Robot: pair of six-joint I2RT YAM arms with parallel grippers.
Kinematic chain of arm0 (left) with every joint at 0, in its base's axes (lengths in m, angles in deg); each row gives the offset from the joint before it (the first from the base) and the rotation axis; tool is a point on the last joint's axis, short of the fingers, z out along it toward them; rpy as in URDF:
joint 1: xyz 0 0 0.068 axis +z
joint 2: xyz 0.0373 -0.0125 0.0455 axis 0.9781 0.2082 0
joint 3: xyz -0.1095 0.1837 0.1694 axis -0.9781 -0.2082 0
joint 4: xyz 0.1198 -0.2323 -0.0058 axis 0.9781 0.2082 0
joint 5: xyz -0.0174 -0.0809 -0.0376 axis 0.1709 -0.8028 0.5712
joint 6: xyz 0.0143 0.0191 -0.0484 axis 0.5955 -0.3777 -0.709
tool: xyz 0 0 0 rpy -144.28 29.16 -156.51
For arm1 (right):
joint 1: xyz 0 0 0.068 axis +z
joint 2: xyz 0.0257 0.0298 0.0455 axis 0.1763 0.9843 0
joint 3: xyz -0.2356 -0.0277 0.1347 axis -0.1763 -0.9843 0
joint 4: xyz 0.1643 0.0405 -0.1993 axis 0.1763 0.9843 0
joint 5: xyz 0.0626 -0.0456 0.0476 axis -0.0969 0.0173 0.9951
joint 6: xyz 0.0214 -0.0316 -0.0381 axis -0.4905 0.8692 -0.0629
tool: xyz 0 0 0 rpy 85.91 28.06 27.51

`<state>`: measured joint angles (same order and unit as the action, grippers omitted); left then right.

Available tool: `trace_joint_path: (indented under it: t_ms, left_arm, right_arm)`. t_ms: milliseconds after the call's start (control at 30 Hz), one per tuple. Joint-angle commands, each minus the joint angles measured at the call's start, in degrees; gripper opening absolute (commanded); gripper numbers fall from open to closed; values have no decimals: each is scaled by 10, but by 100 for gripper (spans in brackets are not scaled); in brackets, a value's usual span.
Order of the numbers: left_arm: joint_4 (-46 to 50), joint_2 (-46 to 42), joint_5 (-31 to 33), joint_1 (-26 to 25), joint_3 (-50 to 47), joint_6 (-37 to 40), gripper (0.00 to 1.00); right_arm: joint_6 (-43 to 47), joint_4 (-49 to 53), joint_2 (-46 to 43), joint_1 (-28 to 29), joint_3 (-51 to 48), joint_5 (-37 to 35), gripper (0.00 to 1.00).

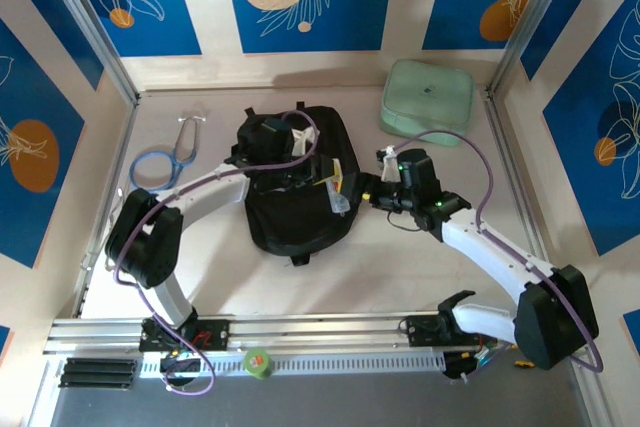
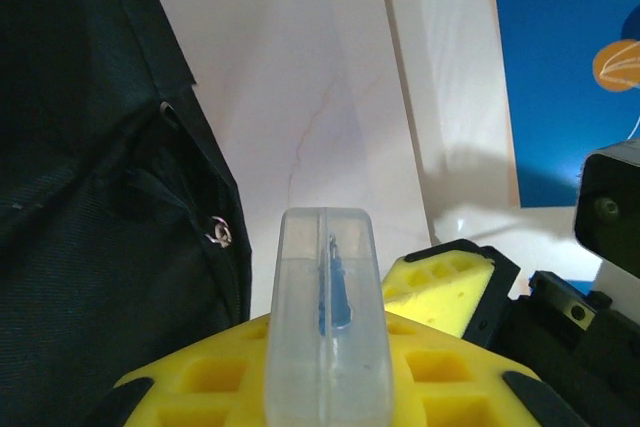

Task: Pack books, pencil case, and school supplies into a backpack

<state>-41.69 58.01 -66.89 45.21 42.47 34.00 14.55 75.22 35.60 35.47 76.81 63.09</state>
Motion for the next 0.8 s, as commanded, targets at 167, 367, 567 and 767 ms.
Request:
trace_joint_path:
  t_ms: [167, 367, 567, 767]
  left_arm:
    - [-173, -49, -66, 49, -32, -131, 17]
    - [-266, -40, -59, 59, -38, -219, 17]
    - [-333, -30, -56, 65, -44, -274, 16]
    - [-326, -34, -54, 74, -51, -269, 18]
  right_arm:
    - [-138, -181, 44, -44, -7, 171, 84]
    - [-214, -304, 106, -44, 12, 217, 79]
    - [-275, -398, 149, -43, 27, 246, 63]
    - [-319, -463, 161, -44, 10, 242, 45]
